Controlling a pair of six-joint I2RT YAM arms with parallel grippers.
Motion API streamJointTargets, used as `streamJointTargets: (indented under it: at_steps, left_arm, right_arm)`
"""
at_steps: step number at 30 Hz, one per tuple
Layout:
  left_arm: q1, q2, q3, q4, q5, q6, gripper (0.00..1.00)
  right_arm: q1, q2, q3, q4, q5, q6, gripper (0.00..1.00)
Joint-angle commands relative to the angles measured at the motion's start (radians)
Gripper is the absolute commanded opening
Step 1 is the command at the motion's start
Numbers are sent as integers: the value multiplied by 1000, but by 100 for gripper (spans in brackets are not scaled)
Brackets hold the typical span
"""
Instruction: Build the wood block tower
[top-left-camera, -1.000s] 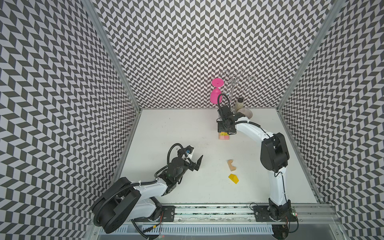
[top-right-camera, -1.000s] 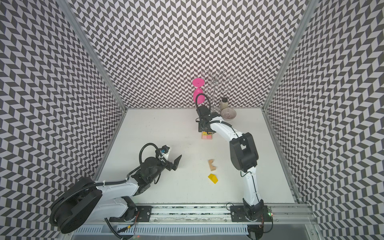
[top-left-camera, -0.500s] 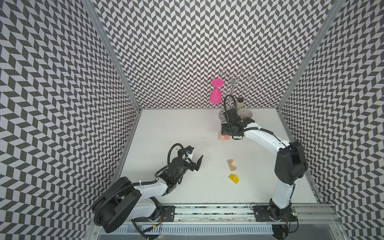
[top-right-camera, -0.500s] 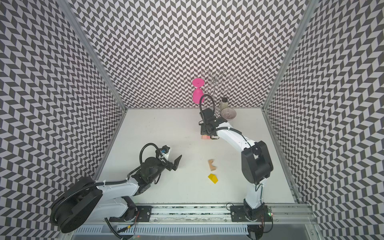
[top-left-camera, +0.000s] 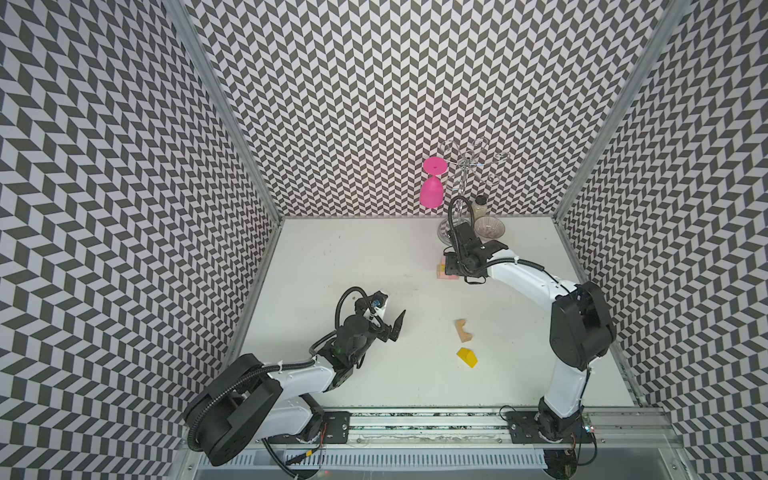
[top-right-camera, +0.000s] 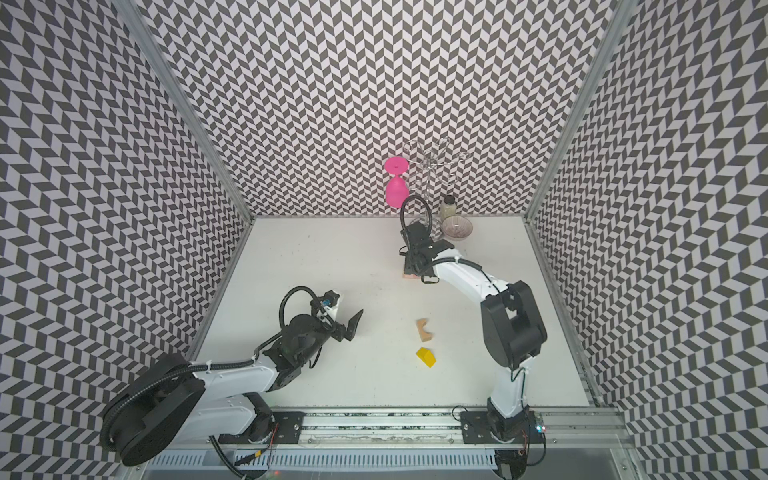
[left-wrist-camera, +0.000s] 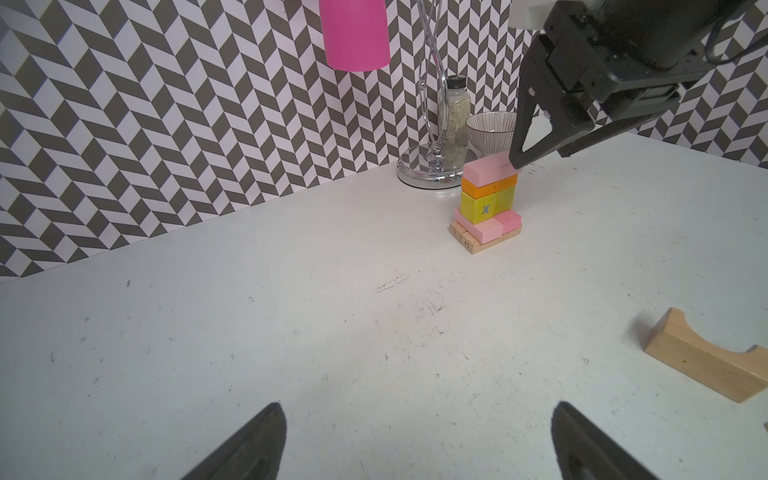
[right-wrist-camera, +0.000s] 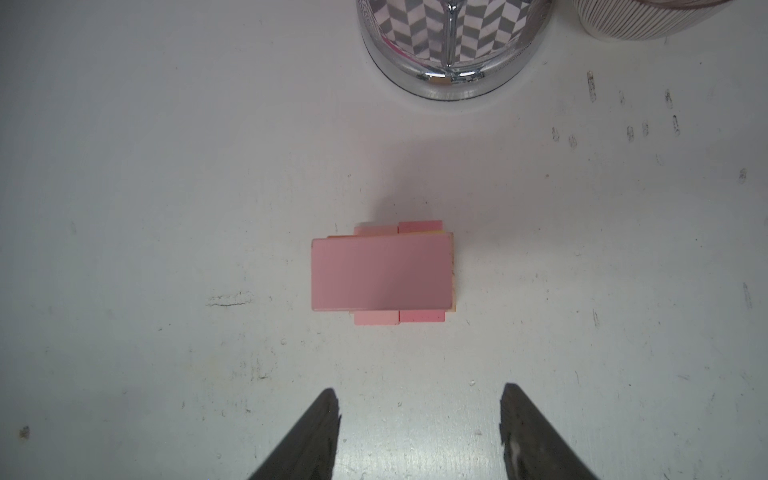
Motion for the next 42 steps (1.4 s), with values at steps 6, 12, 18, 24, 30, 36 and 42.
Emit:
streamJointTargets:
  at_steps: [6,12,18,24,30,36,42]
  left_arm:
    - [-8,10,29,0,-13,12,100]
    - [-10,18,35,-3,-16,13,100]
    - [-11,20,36,-4,-17,16,100]
    - [-13,26,39,-6,-20,16,100]
    - [-13,32,44,-9,-24,17,100]
    - [-16,38,49,-12,-28,18,100]
    - [-18,42,52,-14,-33,20,100]
  right_arm:
    - [-27,54,32,29,-16,3,59]
    - [-39,67,38,30,-17,1,58]
    - [-51,83,49,29,-24,-5,57]
    - [-57,105,73,22,-31,-8,56]
    - [-59,123,98,13,-35,-12,56]
    - [-60,134,115,3,-39,-14,55]
    - [-60,118,100,2,-50,-16,54]
